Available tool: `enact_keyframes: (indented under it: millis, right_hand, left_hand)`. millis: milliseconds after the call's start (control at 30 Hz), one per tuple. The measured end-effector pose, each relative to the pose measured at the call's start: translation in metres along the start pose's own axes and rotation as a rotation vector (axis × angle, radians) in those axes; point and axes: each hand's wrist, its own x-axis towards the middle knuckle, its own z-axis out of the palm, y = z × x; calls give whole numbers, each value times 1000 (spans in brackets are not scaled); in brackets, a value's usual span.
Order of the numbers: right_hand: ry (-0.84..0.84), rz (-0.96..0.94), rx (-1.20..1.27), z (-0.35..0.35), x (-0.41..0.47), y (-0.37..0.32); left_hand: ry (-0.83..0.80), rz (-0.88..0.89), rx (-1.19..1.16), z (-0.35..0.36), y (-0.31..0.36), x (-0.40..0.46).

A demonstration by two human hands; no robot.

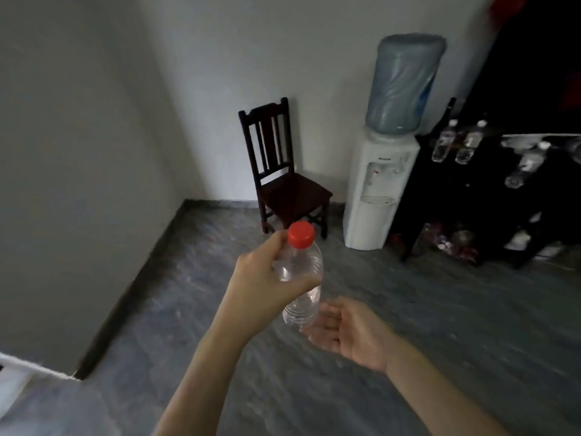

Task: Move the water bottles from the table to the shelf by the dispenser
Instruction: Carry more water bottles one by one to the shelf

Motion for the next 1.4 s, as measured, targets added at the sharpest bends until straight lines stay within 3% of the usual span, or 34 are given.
enact_keyframes:
  millis: [300,600,1000,1400]
  right_hand:
    - [179,-101,151,-54,-37,11]
    - [221,-172,259,-122,-68,-4]
    - [210,-231,286,-213,-108,-40]
    - [226,-226,272,-263,-92,-89]
  left_hand:
    - [-279,159,-97,55,28,32]
    - [-406,235,-94,125,67,55]
    - [-441,288,-96,213,125,78]
    - [-465,300,-114,268,134,134]
